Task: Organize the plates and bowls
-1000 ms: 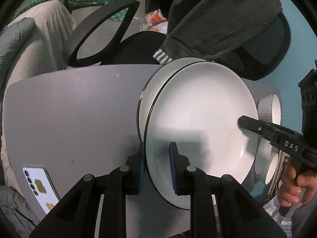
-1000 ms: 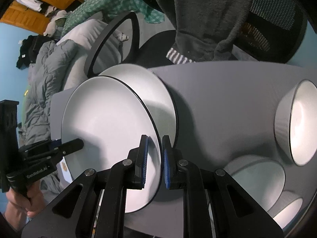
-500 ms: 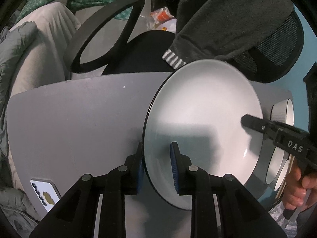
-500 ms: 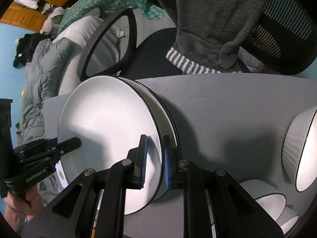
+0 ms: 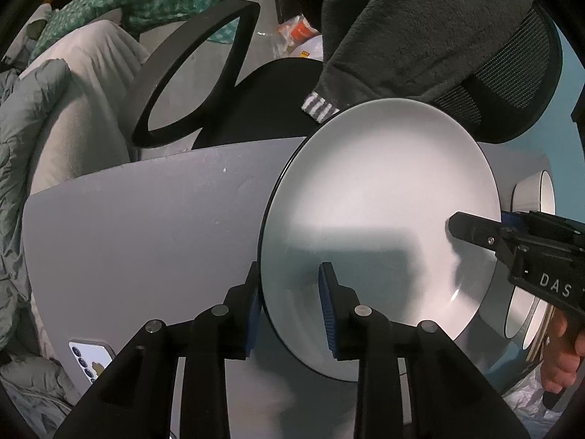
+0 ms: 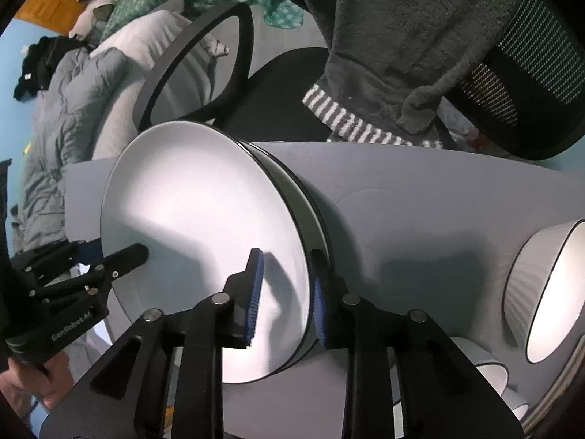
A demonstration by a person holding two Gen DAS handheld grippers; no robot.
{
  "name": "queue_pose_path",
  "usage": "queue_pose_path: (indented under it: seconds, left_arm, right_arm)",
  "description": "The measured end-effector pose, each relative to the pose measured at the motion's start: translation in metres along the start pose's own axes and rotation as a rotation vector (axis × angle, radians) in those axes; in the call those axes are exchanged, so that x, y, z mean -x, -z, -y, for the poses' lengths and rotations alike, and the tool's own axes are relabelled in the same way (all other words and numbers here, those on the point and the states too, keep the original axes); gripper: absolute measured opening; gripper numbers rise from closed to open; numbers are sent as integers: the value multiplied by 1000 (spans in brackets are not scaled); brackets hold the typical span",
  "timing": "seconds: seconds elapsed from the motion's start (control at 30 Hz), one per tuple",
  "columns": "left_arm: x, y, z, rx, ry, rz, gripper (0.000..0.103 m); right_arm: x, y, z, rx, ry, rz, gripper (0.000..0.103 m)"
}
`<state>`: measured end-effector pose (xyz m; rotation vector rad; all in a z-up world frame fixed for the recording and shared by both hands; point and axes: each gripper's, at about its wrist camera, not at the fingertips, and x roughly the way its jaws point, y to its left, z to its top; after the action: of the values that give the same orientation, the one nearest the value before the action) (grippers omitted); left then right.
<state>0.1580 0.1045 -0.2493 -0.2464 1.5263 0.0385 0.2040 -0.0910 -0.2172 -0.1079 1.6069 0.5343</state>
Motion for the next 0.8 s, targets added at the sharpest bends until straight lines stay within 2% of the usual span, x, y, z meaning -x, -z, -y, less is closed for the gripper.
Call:
queue_pose_path:
  seconds: [0.1,0.17,0.23,0.37,0.5,0.8]
  left_arm:
    - [6,1,1,-2,-6,19,34]
    - [10,2,0,1,-10,32,43]
    - [14,2,0,2,0,46,47]
    - [24,7,0,6,1,75,48]
    - [40,14,3,-9,-17,127,48]
    - [95,42,9,-23,-33,278,56]
  right_arm:
    - [3,0,-5,21,35,-4,34]
    - [6,1,-8,29,55,-1,35]
    - [9,2,-9,24,59,5,38]
    - [19,5,-10,17,124,51,49]
    - [29,8,-12,2,118,84,49]
    - [77,27,-30,27,195,219,52]
